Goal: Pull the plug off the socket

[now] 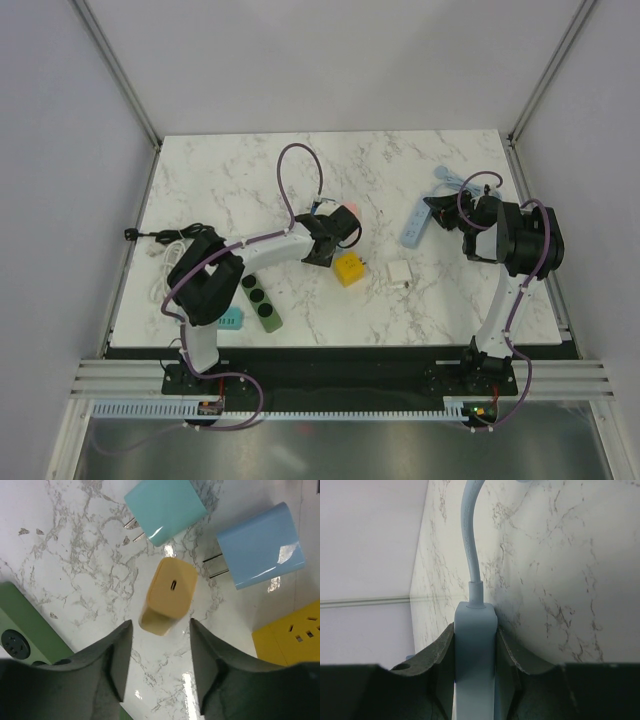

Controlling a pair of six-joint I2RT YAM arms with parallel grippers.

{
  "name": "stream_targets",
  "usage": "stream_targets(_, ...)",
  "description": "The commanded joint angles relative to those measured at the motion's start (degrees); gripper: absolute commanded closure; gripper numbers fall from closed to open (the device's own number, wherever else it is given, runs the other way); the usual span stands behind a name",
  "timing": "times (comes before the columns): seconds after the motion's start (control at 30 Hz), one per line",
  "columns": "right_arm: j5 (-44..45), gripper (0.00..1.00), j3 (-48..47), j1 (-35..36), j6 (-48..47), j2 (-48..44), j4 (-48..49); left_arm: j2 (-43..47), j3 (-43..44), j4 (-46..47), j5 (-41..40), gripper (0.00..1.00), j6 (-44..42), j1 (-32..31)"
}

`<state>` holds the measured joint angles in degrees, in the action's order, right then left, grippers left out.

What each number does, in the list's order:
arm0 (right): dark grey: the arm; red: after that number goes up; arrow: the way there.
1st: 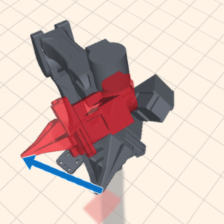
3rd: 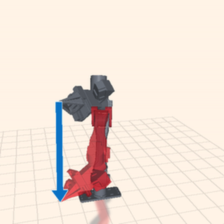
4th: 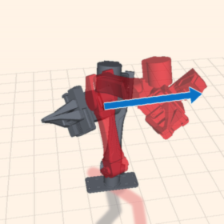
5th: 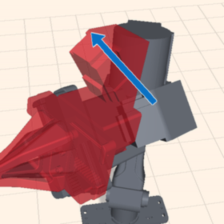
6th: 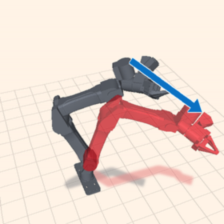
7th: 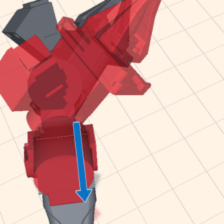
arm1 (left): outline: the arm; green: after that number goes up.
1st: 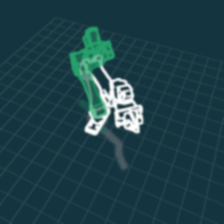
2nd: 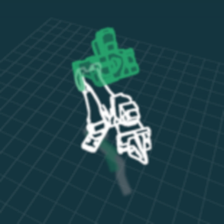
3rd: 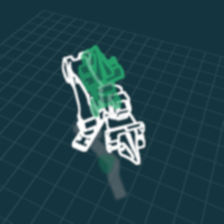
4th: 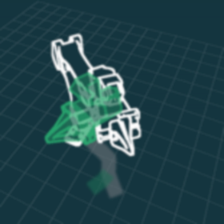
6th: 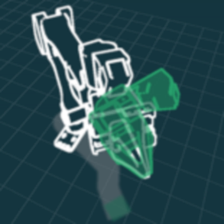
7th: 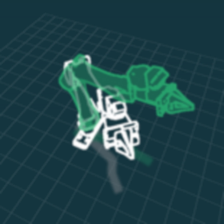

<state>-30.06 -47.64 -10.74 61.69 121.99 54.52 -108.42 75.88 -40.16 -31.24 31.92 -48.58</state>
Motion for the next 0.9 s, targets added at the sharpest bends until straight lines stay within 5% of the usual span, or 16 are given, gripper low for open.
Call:
stream_targets(0.0,2.47,1.0,-0.53,-0.68,-2.19,1.49,2.26,0.14,2.43,-0.88,-3.21,0.38,1.47,-0.11)
stream_targets(0.2,2.47,1.0,-0.44,-0.6,-2.19,1.49,2.26,4.43,1.29,-0.45,-3.39,0.11,3.23,-0.11)
stream_targets(0.63,3.17,0.94,-2.11,0.72,-6.75,-0.18,-2.92,37.47,-19.7,29.33,15.33,0.0,-0.98,1.55)
stream_targets(0.7,3.52,0.86,-2.72,0.9,-7.72,-0.97,-5.2,43.19,-23.31,32.86,18.13,0.0,-0.9,2.52)
stream_targets(0.87,6.58,0.45,-5.61,1.51,-13.32,-3.68,-17.47,51.11,-28.93,34.27,21.48,0.0,0.16,3.49)
